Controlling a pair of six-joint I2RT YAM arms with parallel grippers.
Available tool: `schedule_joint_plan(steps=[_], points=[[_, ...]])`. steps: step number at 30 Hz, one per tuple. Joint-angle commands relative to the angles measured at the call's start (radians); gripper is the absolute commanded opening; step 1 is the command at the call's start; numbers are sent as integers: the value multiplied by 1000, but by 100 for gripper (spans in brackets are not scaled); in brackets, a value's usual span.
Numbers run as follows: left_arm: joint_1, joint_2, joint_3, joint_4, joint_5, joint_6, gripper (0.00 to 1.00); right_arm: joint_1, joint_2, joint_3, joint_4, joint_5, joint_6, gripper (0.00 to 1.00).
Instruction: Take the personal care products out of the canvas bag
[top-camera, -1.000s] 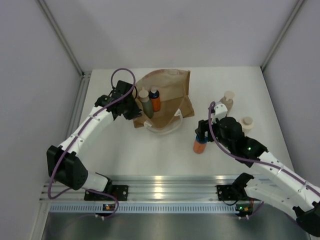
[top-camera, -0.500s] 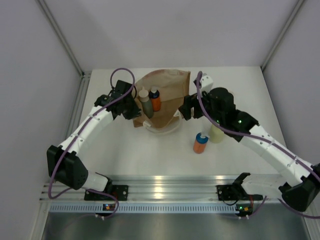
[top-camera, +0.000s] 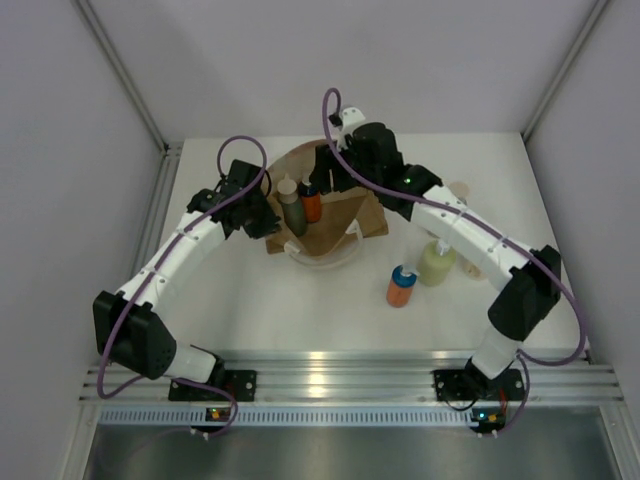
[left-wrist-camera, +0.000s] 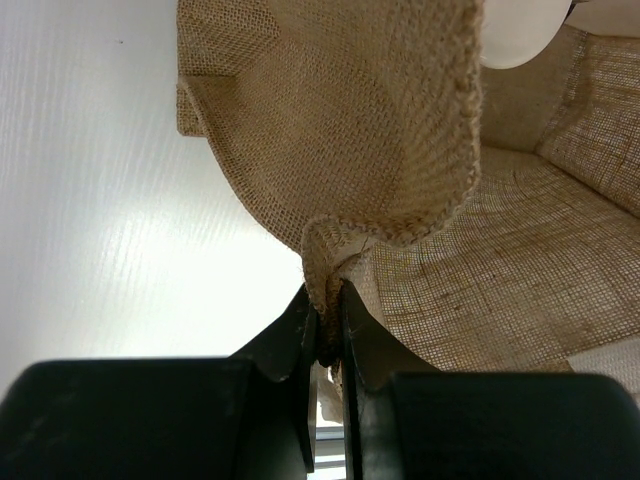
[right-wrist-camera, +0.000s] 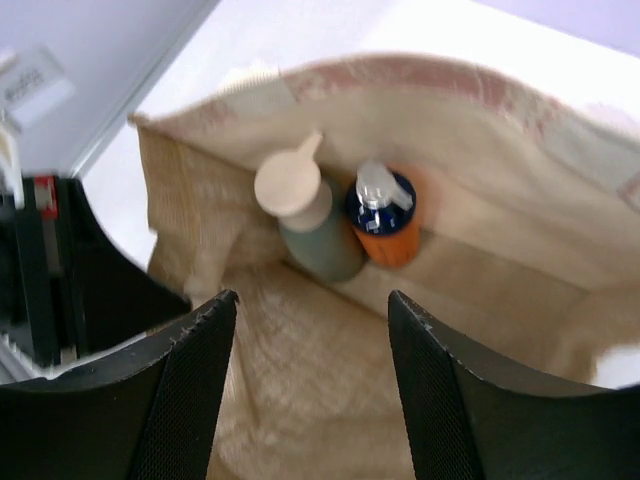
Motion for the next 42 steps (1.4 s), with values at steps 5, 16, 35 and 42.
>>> schedule_joint_plan(steps=[5, 16, 35, 42], points=[[19, 9, 4, -45, -31, 8, 0, 14, 210, 254, 8, -43, -85, 61], [40, 6, 1, -48, 0, 26, 0, -10, 414, 420, -46, -45, -212, 61], [59, 6, 3, -66, 11, 52, 0, -38, 539, 449, -41, -28, -255, 52], [63, 8, 1, -66, 12, 52, 0, -65, 499, 443, -11, -45, -200, 52]])
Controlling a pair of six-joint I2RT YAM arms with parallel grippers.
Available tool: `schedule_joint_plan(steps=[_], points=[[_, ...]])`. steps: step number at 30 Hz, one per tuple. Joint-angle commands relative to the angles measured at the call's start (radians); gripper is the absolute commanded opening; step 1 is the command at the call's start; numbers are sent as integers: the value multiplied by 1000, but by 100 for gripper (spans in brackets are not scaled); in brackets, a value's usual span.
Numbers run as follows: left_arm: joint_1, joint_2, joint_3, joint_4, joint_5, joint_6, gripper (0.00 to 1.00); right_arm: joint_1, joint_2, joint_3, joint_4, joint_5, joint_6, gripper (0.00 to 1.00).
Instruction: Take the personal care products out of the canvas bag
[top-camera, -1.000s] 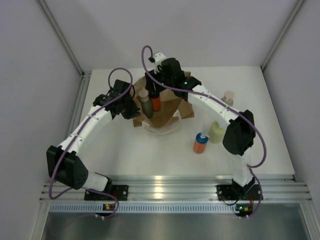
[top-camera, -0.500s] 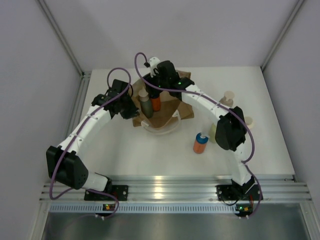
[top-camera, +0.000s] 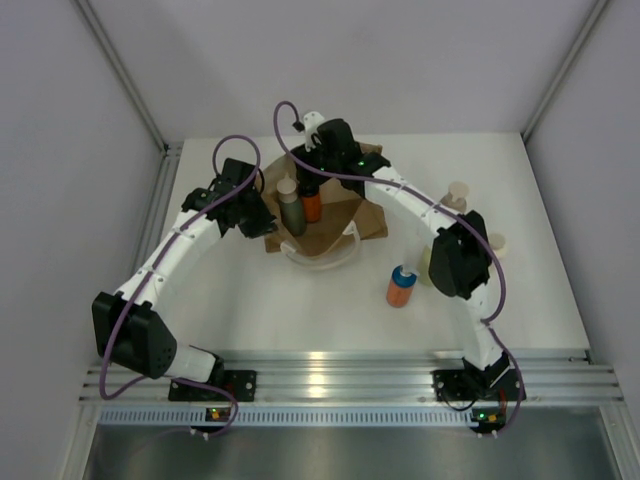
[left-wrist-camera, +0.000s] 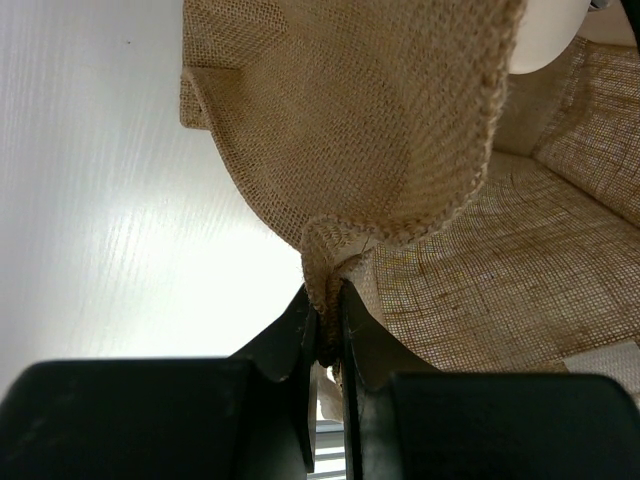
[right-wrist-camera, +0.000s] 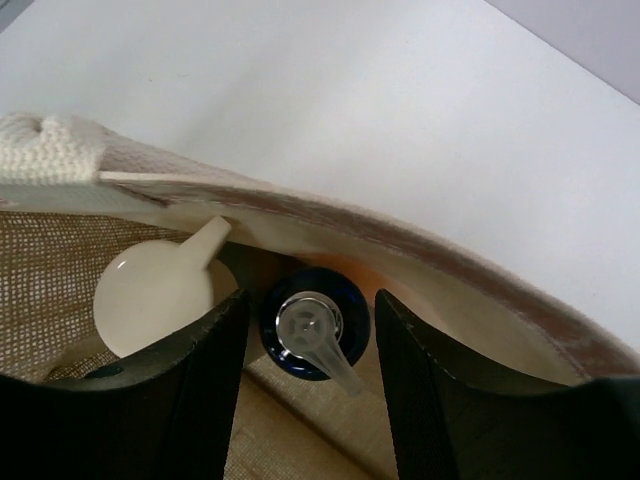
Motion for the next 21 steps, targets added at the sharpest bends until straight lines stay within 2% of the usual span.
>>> schedule_joint_plan(steps=[1, 10, 21], points=[[19, 9, 1, -59, -40, 24, 0, -37, -13, 21, 21, -18, 39, 52], [21, 17, 9, -59, -37, 25, 0, -43, 22, -16, 22, -84, 19, 53], [24, 31, 21, -57, -27, 39, 0, -18, 51, -24, 22, -68, 13, 49]])
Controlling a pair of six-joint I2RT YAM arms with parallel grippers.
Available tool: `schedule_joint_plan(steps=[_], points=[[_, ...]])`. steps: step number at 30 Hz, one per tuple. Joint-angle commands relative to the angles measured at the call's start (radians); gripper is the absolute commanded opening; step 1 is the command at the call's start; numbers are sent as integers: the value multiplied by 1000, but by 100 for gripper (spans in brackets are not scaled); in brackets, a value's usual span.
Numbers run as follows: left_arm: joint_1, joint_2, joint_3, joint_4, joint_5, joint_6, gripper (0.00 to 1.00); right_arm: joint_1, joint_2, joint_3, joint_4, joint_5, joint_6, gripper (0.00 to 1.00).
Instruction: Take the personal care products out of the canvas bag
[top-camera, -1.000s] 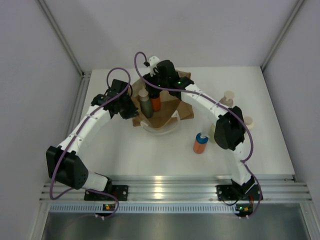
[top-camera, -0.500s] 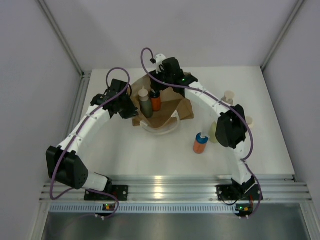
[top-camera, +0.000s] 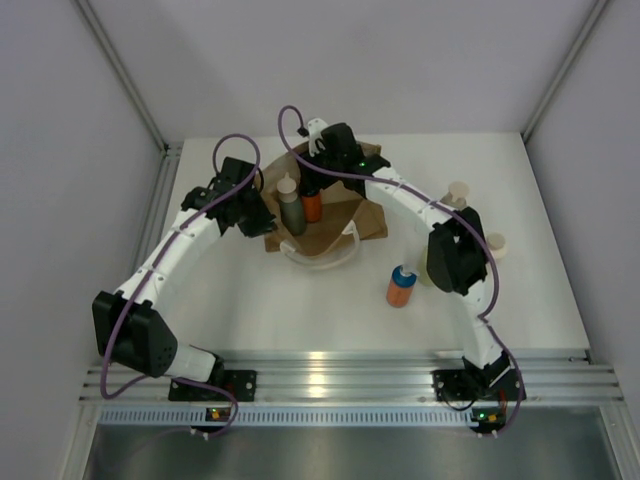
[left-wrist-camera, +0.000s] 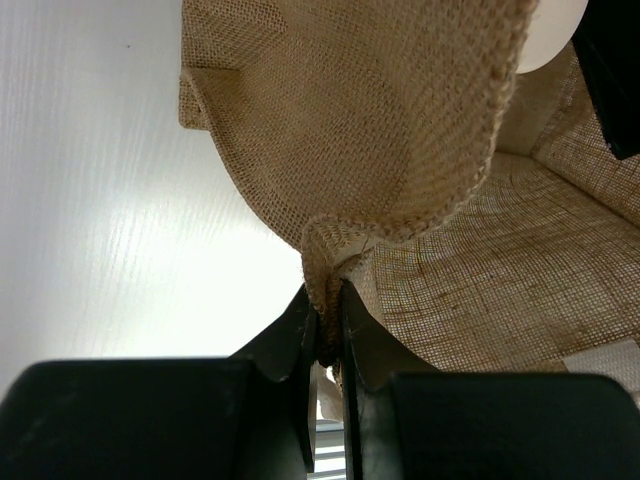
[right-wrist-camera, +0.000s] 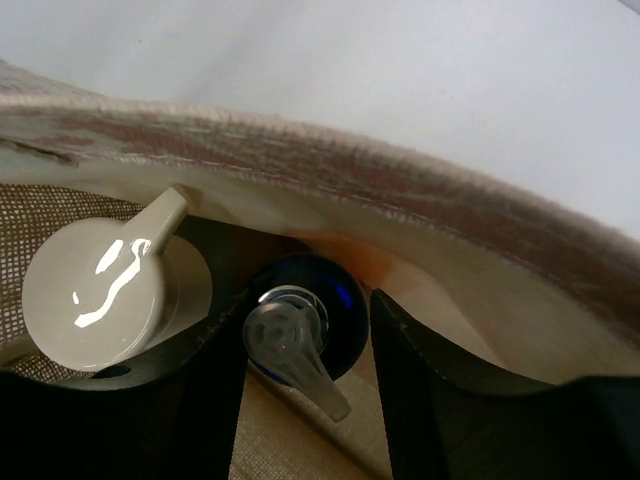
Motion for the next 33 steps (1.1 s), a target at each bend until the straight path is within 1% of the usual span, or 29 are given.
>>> schedule_joint_plan(steps=[1, 2, 4, 7, 8, 9, 10, 11, 12, 13, 20, 30, 33], points=[[18, 27, 17, -56, -38, 28, 0, 18, 21, 2, 20, 8, -11, 48], [18, 29, 19, -57, -38, 31, 0, 19, 25, 5, 20, 13, -9, 43], [23, 30, 22, -62, -39, 35, 0, 19, 30, 9, 20, 21, -11, 41], [26, 29, 20, -62, -42, 35, 0, 22, 27, 7, 20, 28, -11, 33], [28, 29, 17, -62, -42, 35, 0, 21, 24, 7, 20, 28, -11, 26], [28, 29, 17, -62, -42, 35, 0, 22, 19, 6, 20, 28, -11, 21], [29, 29, 14, -62, -41, 35, 0, 22, -1, -5, 21, 30, -9, 12], [29, 29, 13, -62, -42, 32, 0, 24, -10, -10, 29, 30, -9, 9], [29, 27, 11, -61, -42, 32, 0, 24, -24, -16, 32, 31, -11, 3], [29, 26, 8, -62, -42, 31, 0, 24, -56, -25, 35, 33, -9, 0], [31, 35, 8, -61, -44, 25, 0, 24, -199, -28, 35, 45, 6, 0], [31, 46, 8, -62, -38, 28, 0, 24, -404, -79, 32, 33, -11, 0], [31, 53, 16, -61, -36, 32, 0, 24, -499, -102, 32, 27, -11, 0]])
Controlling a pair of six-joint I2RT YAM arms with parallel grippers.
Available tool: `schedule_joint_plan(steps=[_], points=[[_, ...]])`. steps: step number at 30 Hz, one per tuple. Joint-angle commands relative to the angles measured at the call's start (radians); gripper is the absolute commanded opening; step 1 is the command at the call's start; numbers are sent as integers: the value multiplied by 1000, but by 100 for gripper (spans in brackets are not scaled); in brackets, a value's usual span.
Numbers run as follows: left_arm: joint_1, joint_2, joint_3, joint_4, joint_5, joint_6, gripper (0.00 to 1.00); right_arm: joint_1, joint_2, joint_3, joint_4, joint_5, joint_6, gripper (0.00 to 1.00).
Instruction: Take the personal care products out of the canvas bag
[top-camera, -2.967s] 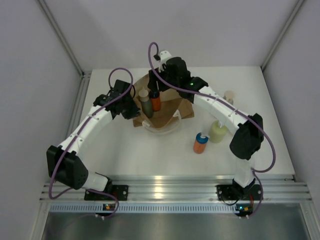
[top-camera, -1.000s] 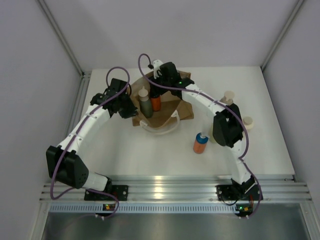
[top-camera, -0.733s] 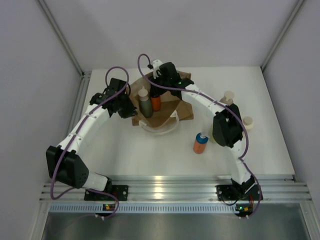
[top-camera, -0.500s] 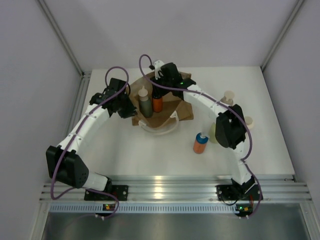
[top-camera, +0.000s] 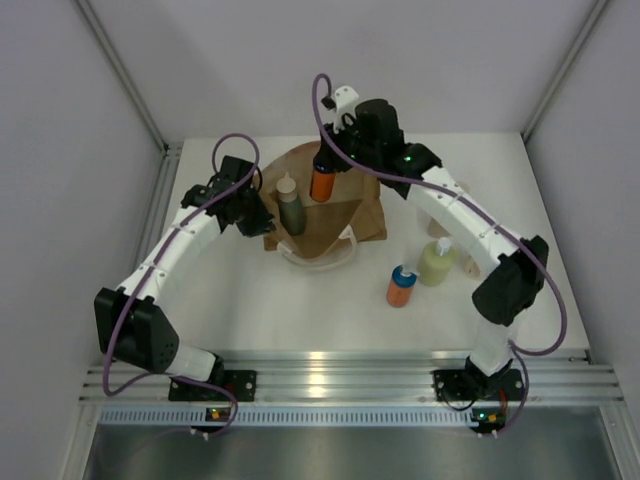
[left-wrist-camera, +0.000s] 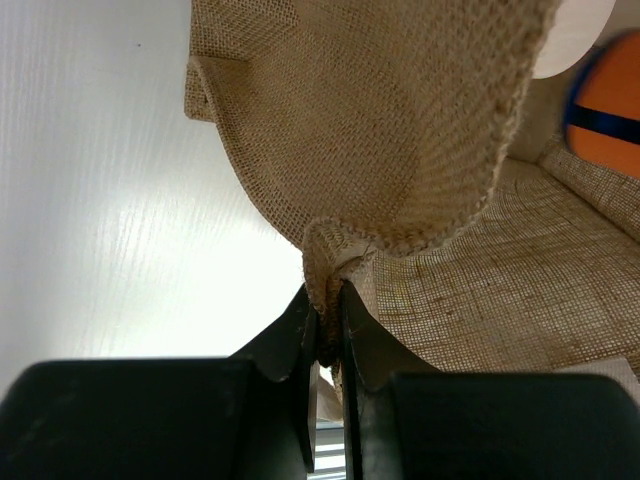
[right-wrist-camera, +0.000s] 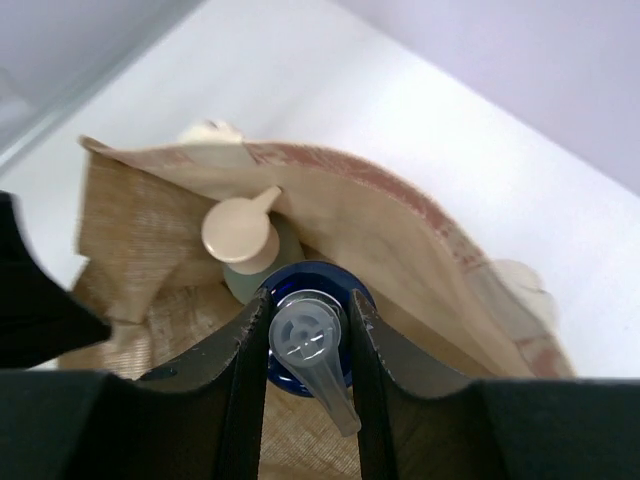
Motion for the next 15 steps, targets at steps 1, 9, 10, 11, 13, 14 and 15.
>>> schedule_joint_plan(steps=[1, 9, 10, 11, 13, 14, 15], points=[[13, 39, 8, -47, -45, 21, 0, 13, -187, 7, 89, -17, -2, 0], [13, 70, 23, -45, -38, 24, 0, 9, -388, -25, 84, 20, -25, 0], [13, 71, 24, -45, -35, 24, 0, 9, -407, -31, 78, 32, -27, 0], [13, 73, 29, -45, -32, 24, 0, 9, -423, -38, 72, 58, -29, 0], [13, 82, 37, -45, -28, 27, 0, 6, -479, -65, 46, 84, -36, 0], [13, 82, 40, -45, -26, 27, 0, 6, -496, -74, 35, 128, -41, 0], [13, 86, 44, -45, -25, 31, 0, 4, -531, -96, 26, 149, -45, 0]])
